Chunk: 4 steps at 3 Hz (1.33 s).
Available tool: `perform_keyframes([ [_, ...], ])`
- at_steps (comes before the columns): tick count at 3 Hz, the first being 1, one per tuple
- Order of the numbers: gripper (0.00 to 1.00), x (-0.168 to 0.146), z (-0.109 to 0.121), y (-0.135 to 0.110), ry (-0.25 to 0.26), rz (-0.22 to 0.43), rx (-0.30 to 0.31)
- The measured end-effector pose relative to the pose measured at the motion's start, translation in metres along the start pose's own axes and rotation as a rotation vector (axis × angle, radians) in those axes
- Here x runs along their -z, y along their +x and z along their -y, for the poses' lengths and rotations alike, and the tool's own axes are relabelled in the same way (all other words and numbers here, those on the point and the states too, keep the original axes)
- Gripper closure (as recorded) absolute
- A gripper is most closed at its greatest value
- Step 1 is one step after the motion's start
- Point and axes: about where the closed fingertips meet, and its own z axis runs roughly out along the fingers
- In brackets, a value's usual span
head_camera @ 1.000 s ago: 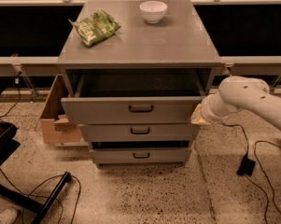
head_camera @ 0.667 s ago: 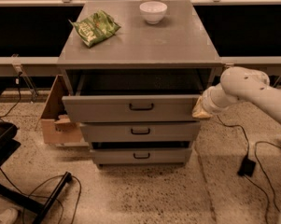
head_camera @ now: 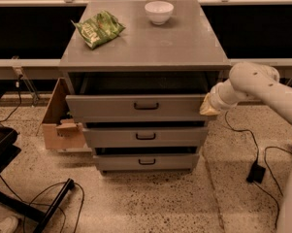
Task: Close top drawer
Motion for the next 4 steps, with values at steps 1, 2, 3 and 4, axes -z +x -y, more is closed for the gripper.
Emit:
perform_keyframes([
  [1, 1.0, 0.001, 0.008, 0.0, 0.007, 0.001, 0.005],
  [2, 0.82, 0.001, 0.035, 0.001, 0.028, 0.0, 0.015],
  [3, 0.58, 0.001, 0.036, 0.001, 0.029, 0.0, 0.015],
  [4, 0.35, 0.001, 0.036, 0.001, 0.029, 0.0, 0.015],
])
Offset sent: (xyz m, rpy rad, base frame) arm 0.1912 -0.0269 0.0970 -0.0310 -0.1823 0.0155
